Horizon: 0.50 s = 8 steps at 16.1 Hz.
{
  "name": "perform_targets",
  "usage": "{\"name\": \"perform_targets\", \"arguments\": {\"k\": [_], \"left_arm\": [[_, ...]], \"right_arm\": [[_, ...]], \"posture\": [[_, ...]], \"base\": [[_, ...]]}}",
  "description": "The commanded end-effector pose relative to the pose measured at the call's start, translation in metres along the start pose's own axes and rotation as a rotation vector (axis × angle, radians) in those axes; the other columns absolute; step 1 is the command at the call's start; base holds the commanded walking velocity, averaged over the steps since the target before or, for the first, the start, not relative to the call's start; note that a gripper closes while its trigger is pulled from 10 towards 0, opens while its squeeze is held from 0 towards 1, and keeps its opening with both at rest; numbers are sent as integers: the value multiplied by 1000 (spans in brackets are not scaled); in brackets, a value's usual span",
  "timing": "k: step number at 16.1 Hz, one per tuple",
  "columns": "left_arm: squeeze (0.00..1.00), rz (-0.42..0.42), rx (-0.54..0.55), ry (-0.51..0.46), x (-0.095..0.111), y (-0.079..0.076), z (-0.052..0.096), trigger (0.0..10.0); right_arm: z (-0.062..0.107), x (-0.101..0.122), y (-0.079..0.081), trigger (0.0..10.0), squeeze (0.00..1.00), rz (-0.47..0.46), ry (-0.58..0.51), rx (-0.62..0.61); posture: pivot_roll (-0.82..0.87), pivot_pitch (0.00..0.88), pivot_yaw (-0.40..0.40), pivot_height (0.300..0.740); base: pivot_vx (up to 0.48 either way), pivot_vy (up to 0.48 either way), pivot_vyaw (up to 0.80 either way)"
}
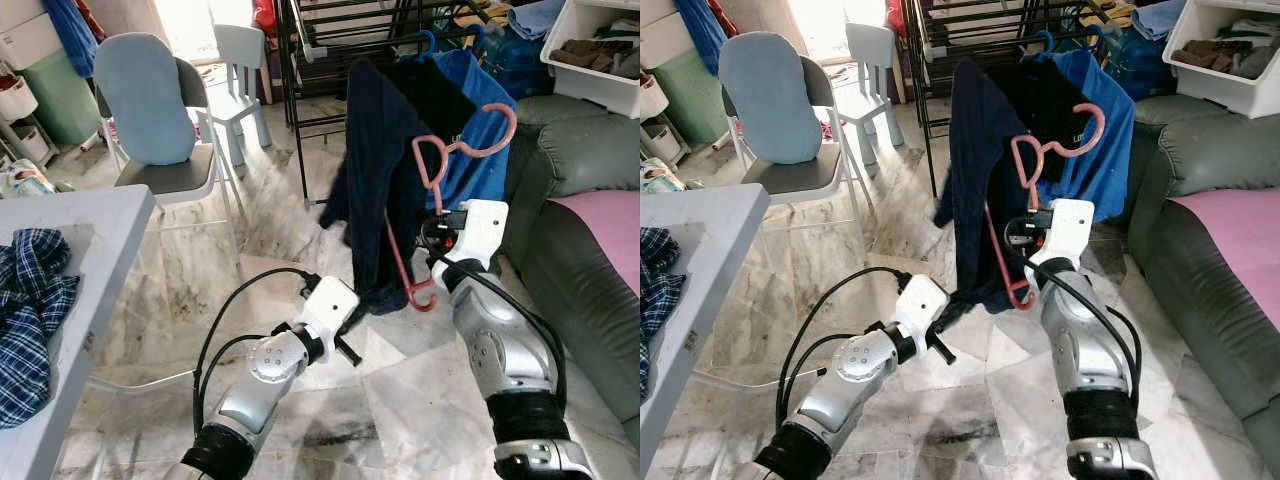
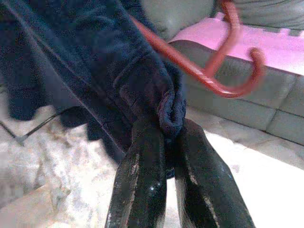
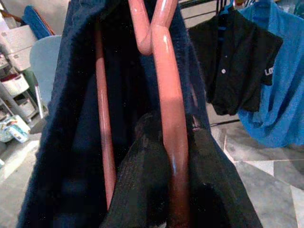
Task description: Hang hanger
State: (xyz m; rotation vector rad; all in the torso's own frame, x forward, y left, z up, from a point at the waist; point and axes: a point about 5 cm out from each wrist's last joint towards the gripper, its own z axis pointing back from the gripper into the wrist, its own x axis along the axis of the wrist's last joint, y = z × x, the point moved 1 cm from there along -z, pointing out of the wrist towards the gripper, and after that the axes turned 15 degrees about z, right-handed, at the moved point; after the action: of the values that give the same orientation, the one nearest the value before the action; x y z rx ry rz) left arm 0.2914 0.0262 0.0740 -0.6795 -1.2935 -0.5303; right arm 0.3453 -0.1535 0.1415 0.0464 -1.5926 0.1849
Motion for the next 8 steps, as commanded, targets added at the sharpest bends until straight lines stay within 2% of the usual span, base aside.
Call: {"name": "perform_targets", "arguments": {"k": [1,2,4,5,6,8], "left_arm": [[286,-6,24,29,-6,5,2,10000],[0,-4,28,28,-6,5,2,10000],[0,16,52,6,-2,9,3,10000],[1000,87,98,-38,4,15,3,10000],[1000,130,103,-56,5,17,2,10000],[1000,137,65,-52,3,14,4,10000]], "right_arm": [[0,25,2,10000,0,20,-124,5],[1,24,2,10000,0,23,-121,7],[2,23,4,10000,0,44,-124,17],[2,23,5,10000,0,57,-129,21],[2,23,5,10000,0,64,-132,21],[3,23,4,10000,0,91,-140,23]], "posture": [[-160,0,55,740],[-160,0,56,740],[-160,0,56,740],[-159,0,54,740],[-159,0,54,740],[-159,0,54,740]], "base": [[0,0,0],[0,0,0],[0,0,0],[0,0,0],[0,0,0],[0,0,0]]}}
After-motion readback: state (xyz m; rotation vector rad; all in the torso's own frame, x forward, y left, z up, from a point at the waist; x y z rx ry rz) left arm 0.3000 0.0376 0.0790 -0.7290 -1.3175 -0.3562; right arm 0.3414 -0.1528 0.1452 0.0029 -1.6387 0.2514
